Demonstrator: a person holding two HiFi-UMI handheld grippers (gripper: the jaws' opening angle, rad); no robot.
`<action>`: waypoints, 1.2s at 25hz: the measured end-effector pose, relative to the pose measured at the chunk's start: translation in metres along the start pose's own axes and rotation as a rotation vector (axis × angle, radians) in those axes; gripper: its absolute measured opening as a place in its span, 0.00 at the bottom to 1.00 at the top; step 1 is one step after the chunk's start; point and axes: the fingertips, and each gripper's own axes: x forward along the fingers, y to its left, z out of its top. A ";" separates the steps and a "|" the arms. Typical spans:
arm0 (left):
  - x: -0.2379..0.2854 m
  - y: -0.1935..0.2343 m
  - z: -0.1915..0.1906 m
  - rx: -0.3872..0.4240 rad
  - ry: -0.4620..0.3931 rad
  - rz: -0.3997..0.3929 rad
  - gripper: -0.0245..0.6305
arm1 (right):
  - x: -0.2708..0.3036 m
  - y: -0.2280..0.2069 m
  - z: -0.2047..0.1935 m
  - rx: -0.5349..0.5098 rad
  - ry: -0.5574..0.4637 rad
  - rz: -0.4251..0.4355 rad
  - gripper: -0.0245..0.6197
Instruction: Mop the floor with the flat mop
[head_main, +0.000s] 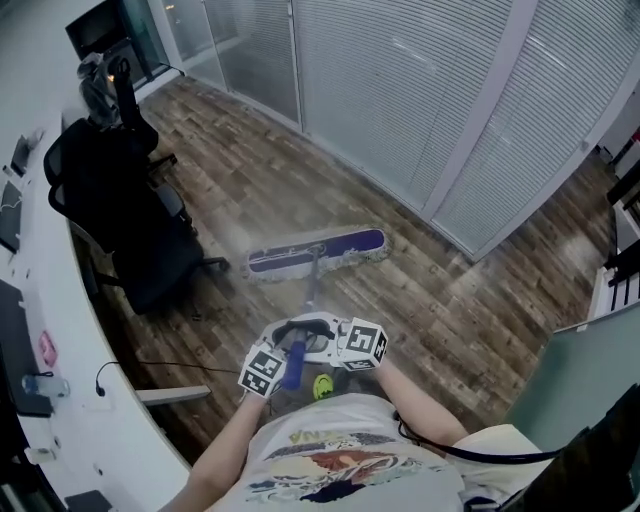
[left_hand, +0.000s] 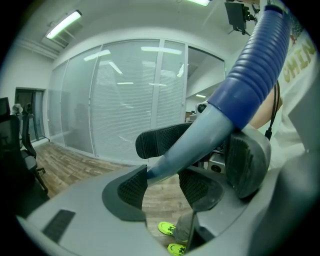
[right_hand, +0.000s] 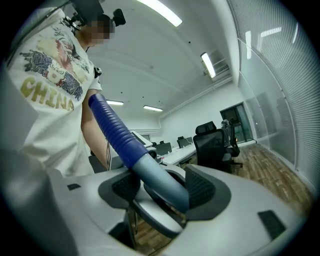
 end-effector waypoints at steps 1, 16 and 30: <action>-0.004 -0.009 -0.004 0.000 0.000 -0.002 0.32 | -0.001 0.010 -0.003 0.002 0.000 -0.001 0.43; -0.032 -0.164 -0.024 0.124 0.021 -0.065 0.33 | -0.071 0.146 -0.027 0.012 -0.032 -0.068 0.43; -0.050 -0.328 -0.074 0.500 0.066 -0.153 0.33 | -0.129 0.305 -0.066 -0.005 -0.029 -0.080 0.43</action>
